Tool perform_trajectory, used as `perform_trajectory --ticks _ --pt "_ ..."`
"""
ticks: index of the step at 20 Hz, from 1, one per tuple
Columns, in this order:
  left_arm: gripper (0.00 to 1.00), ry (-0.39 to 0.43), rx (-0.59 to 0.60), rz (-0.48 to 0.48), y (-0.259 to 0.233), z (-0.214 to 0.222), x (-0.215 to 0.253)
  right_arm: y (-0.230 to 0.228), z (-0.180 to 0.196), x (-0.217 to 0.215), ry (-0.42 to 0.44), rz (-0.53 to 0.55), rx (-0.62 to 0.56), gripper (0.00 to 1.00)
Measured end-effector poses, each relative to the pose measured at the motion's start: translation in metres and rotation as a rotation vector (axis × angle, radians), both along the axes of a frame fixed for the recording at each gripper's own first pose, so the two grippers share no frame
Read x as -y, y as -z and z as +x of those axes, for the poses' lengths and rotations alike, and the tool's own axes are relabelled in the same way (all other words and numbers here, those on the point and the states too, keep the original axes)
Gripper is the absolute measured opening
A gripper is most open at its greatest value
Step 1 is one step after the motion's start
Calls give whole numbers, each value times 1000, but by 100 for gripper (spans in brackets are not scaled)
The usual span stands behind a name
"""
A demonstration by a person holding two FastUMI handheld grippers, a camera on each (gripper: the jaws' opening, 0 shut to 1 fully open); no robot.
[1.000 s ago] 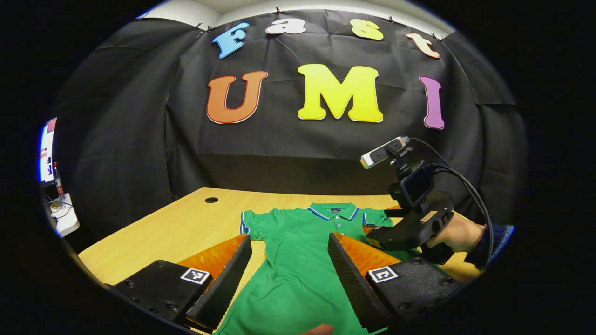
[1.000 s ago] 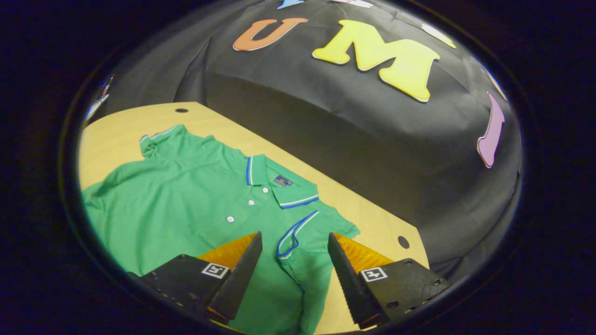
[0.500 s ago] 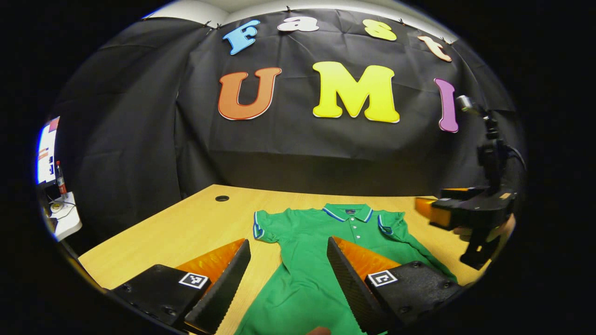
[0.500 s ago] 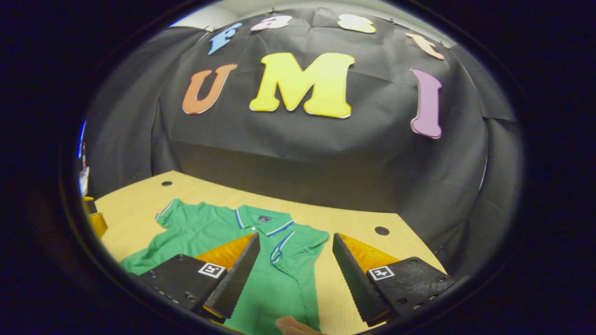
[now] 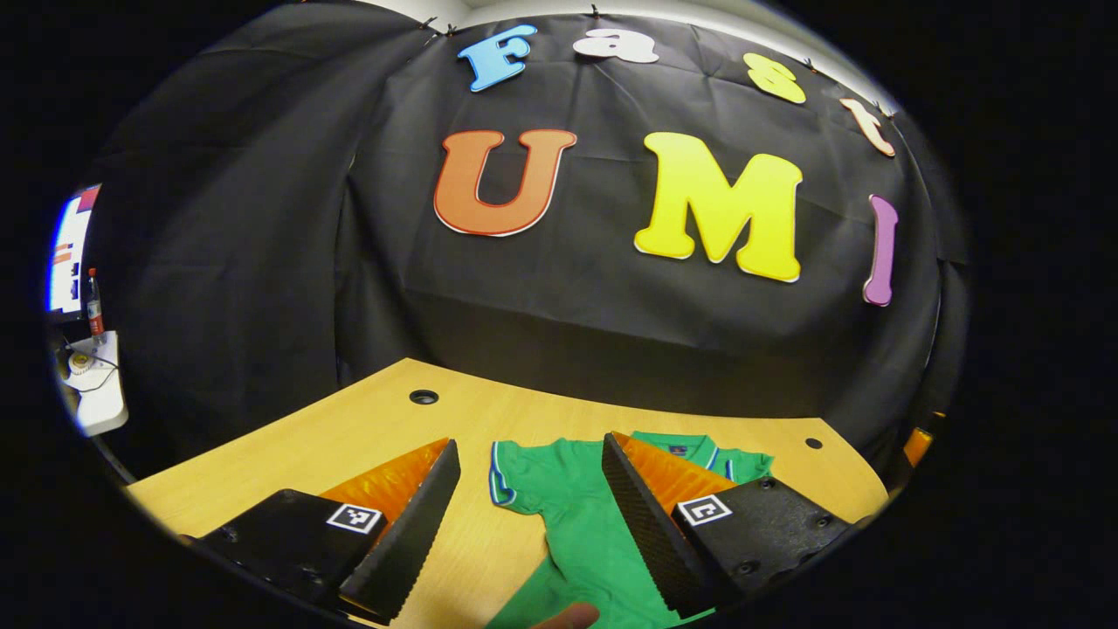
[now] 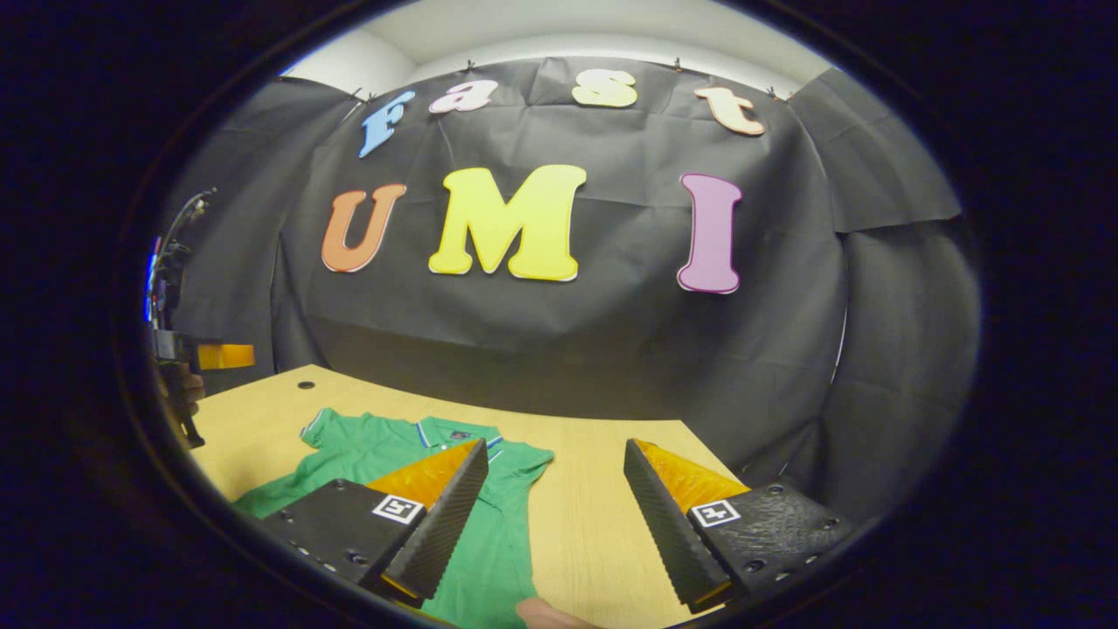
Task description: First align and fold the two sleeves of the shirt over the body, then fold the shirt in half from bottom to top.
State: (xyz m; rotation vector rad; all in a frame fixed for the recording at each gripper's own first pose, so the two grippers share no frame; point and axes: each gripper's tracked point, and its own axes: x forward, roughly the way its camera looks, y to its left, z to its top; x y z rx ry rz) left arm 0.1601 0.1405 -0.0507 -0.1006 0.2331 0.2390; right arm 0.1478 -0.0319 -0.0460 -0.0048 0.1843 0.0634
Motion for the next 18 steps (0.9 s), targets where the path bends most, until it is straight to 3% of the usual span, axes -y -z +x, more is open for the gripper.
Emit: perform_trajectory --ticks 4,8,11,14,16,18 --pt "100 -22 -88 -24 14 36 -24 -15 -29 24 16 -16 68 95" --pt "100 -32 -258 -47 67 62 -36 -7 -52 16 -29 50 85 95" --pt "100 21 -389 -71 114 78 -23 8 -52 20 -51 66 82 95" --pt "100 7 -463 -22 146 94 -30 26 -47 19 -76 100 26 95" --pt "100 26 -495 -60 157 102 -21 27 -40 28 -65 117 18 97" --pt "90 15 -529 -82 168 107 -25 31 -38 35 -56 126 10 94"
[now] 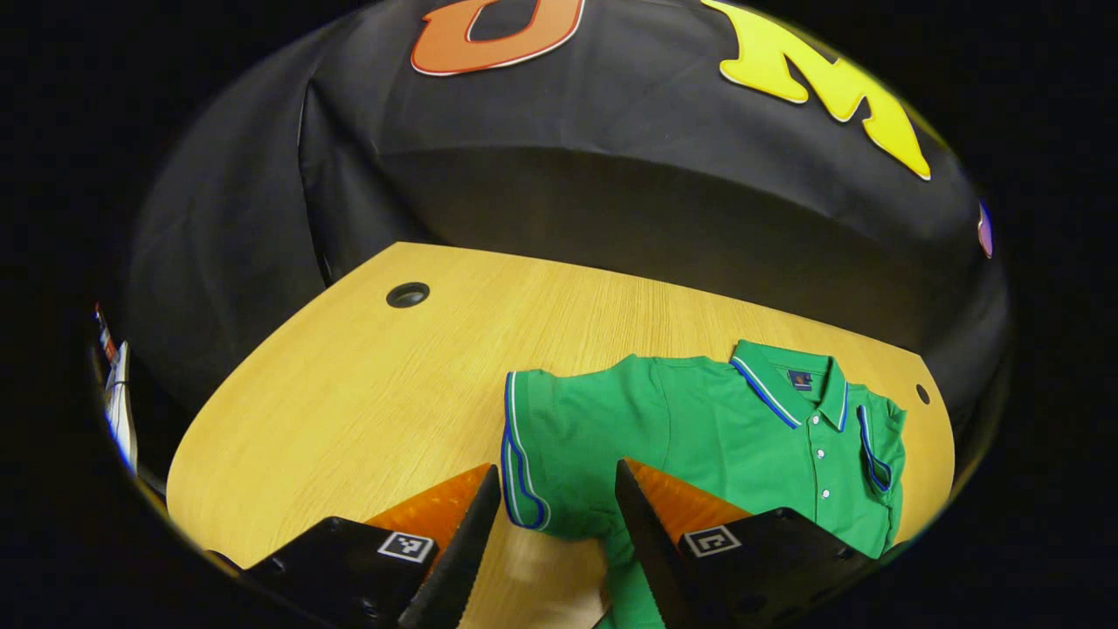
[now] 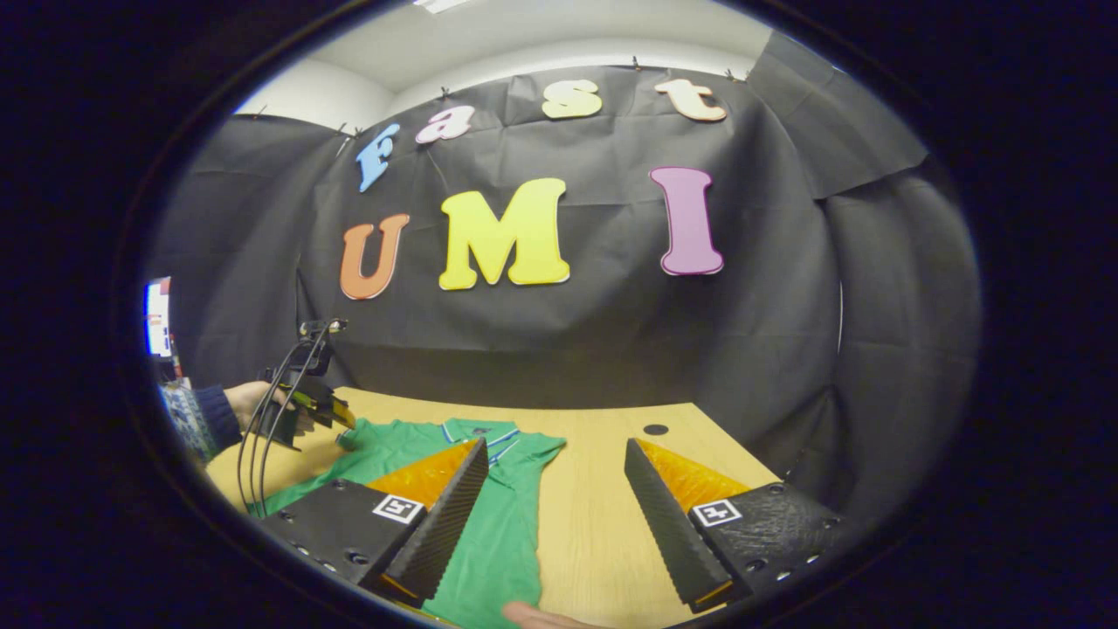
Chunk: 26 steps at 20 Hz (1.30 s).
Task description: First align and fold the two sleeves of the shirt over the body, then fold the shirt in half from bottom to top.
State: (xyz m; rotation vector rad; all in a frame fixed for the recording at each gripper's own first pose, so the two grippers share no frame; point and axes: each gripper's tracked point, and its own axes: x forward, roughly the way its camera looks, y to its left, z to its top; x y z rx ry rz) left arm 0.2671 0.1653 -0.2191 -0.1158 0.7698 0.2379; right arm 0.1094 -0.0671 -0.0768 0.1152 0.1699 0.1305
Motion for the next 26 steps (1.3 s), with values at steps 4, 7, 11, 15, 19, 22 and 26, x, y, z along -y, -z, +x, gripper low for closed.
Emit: perform_trajectory --ticks 4,7,11,15,19,22,26 --pt "76 -78 -64 -147 22 6 3 1 2 3 1 39 -13 94" --pt "63 -115 -77 -202 29 10 -2 -1 2 2 -10 37 1 94" --pt "34 -97 -130 -144 35 6 -8 3 1 -5 -30 22 2 95" --pt "6 -83 -148 -92 32 6 -10 8 3 -7 -31 14 -11 95" --pt "6 -54 -100 -52 7 13 1 5 3 -4 -28 24 -5 95" --pt "6 -7 -70 -8 -12 17 20 9 3 -2 -22 35 -7 95" --pt "6 93 -46 16 -23 26 75 8 1 3 0 40 -6 95"
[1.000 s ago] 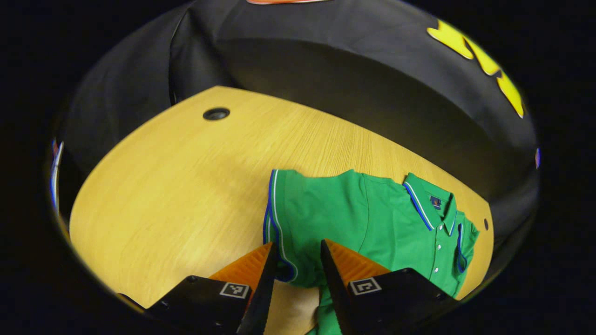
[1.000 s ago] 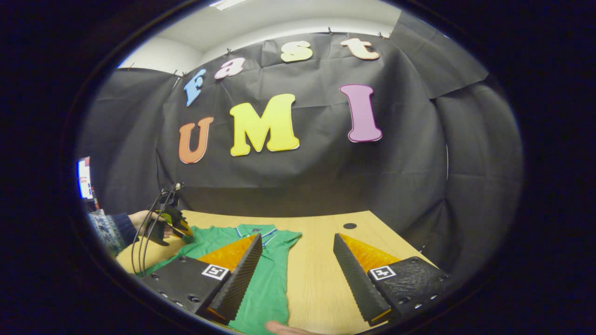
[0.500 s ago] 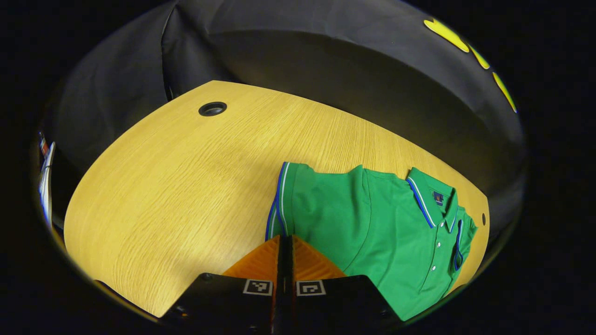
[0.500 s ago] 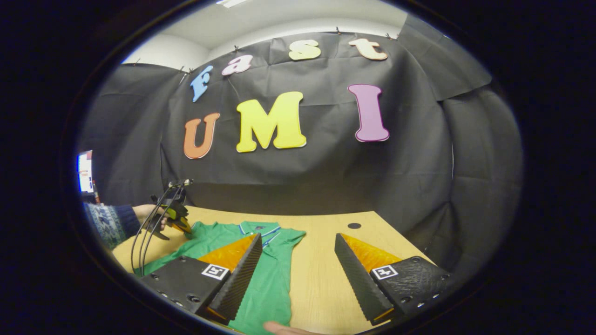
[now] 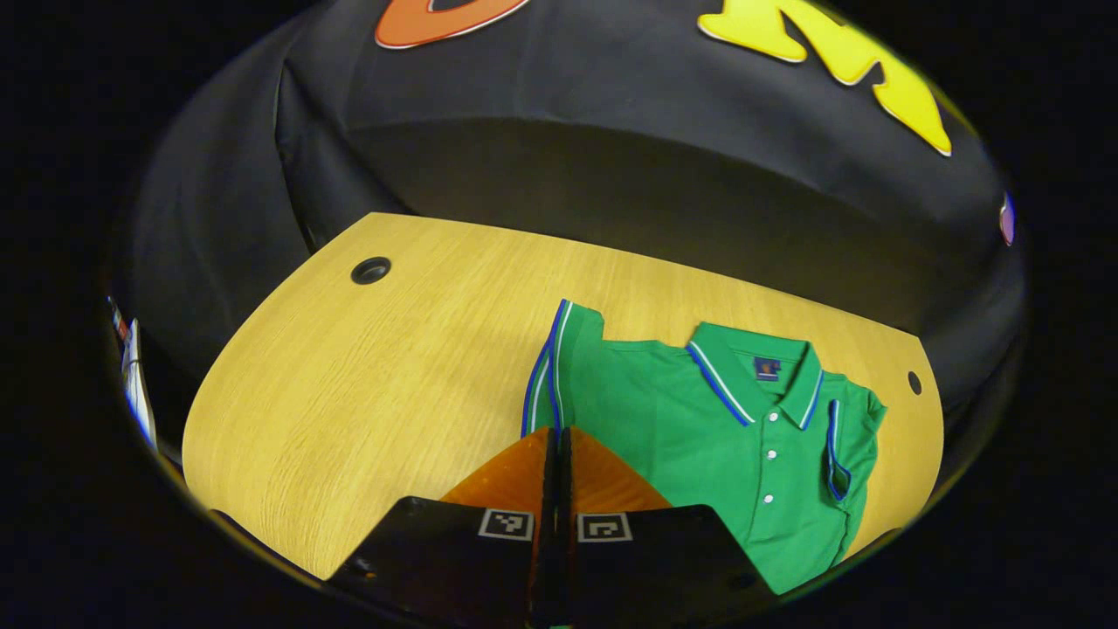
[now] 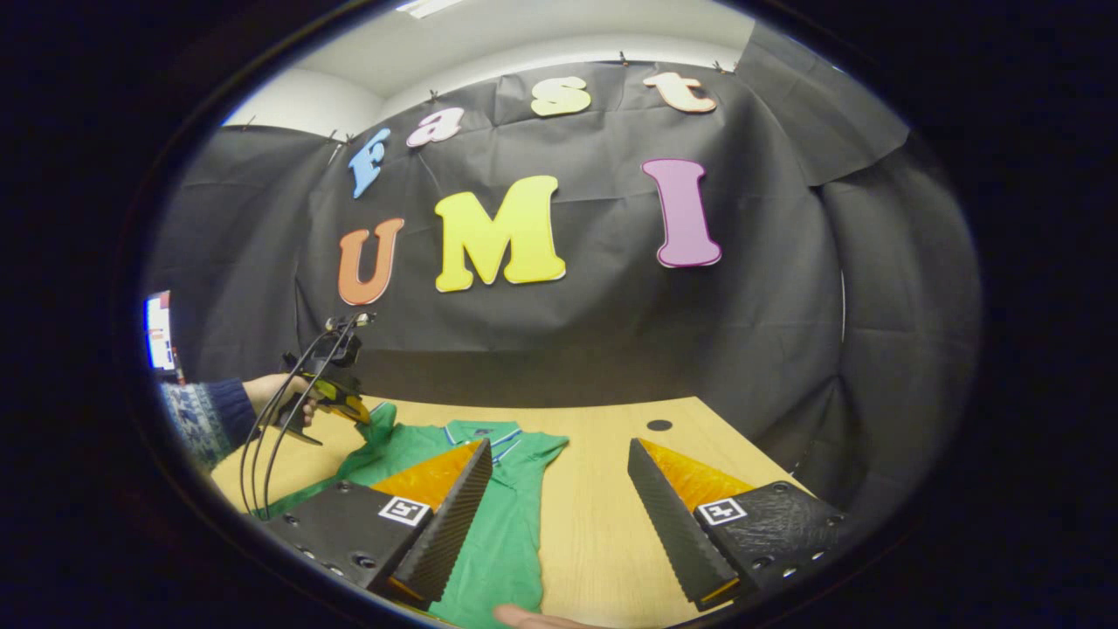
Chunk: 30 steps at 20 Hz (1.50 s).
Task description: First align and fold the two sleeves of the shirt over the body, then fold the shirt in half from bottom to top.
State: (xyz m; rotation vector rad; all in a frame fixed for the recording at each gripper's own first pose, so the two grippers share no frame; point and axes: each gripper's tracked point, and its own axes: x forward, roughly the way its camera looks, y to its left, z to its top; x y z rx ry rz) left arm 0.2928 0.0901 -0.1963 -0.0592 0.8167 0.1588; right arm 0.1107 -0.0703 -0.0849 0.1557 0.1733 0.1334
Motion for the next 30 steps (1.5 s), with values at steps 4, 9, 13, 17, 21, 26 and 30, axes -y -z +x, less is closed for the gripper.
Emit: perform_trajectory --ticks 4,9,13,17,21,26,30 --pt "6 60 -56 -19 11 -7 52 -4 -1 6 15 5 14 95" --pt "76 148 47 30 -23 -19 96 -5 -1 10 28 16 7 95" --pt "91 173 148 -4 -70 -48 117 -9 -5 5 21 14 12 95" --pt "96 179 296 40 -125 -92 109 -17 -19 -5 11 -5 31 95" --pt "100 173 433 14 -162 -147 98 -9 -42 -26 -24 -23 19 95" --pt "100 171 524 60 -164 -216 75 -11 -82 -39 -42 -47 31 95" --pt "100 119 536 93 -133 -263 44 -15 -108 -35 -12 -49 73 98"
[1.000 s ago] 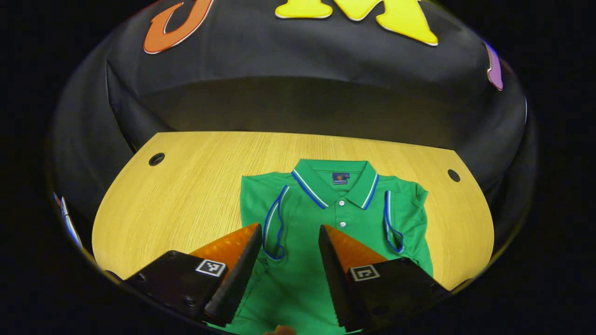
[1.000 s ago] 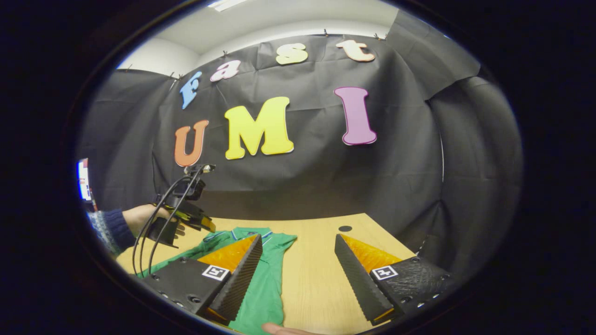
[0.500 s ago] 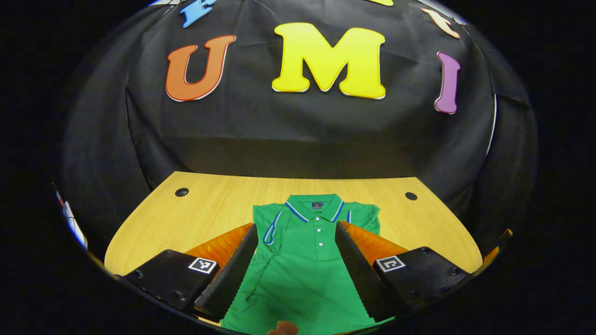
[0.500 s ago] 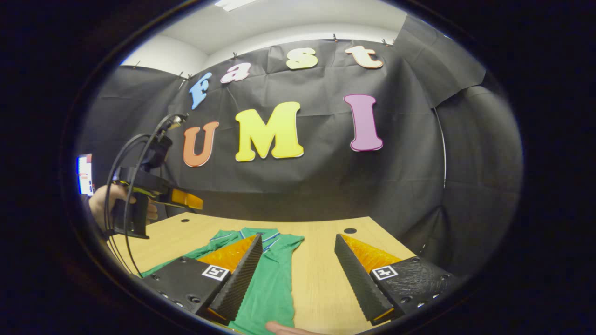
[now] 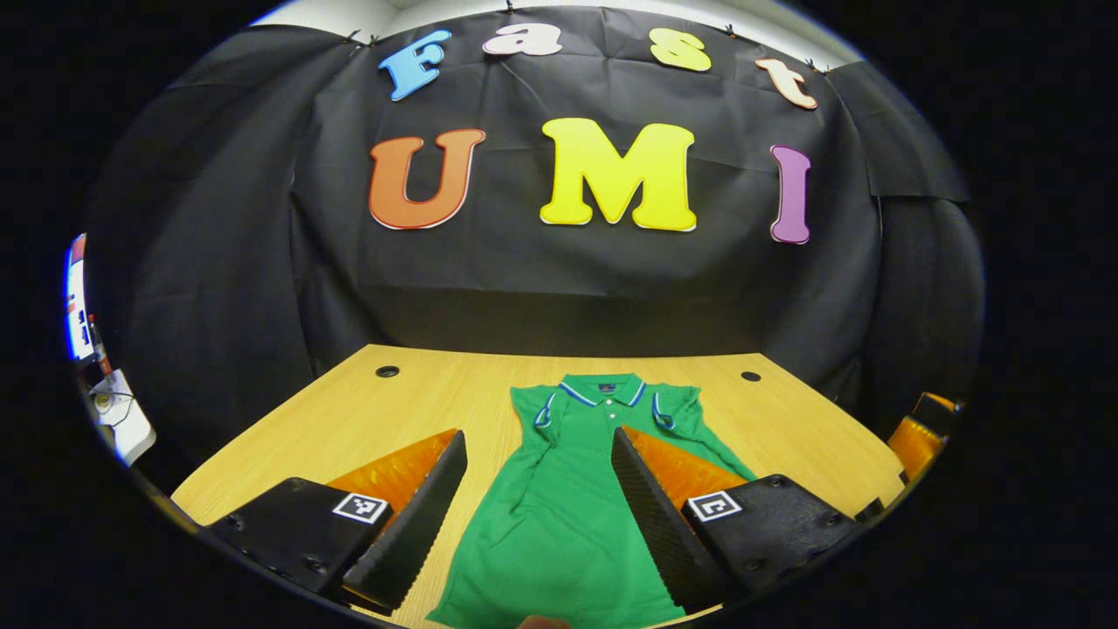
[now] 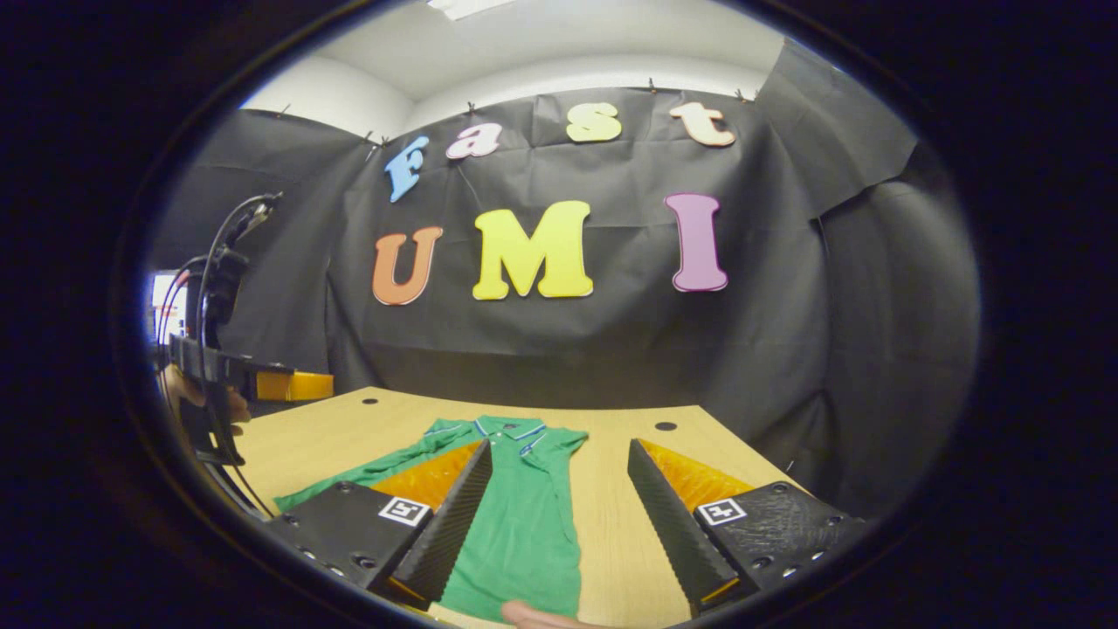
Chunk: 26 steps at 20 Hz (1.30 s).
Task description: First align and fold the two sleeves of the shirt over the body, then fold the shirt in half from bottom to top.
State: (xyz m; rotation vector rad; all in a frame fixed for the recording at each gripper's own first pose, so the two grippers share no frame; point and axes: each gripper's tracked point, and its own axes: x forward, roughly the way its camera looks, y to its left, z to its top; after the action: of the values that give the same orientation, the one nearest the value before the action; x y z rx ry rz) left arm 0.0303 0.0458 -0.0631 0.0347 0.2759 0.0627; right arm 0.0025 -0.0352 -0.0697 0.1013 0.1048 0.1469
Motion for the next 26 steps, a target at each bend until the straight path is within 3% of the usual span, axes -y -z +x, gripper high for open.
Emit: perform_trajectory --ticks 4,10,15,19,23,26 --pt "100 -28 10 -49 30 -30 -19 5 -15 16 106 40 39 92" --pt "100 -17 -60 -94 84 -60 -31 77 -21 15 142 -49 -121 96" --pt "100 43 -150 -100 126 -78 -23 147 -30 0 76 -121 -276 96" --pt "100 52 -214 -72 153 -94 -24 177 -42 -11 32 -163 -355 96" --pt "100 28 -255 -30 168 -100 -38 199 -55 -8 36 -164 -437 96" --pt "100 25 -295 -77 181 -103 -38 203 -56 -6 29 -98 -479 96"
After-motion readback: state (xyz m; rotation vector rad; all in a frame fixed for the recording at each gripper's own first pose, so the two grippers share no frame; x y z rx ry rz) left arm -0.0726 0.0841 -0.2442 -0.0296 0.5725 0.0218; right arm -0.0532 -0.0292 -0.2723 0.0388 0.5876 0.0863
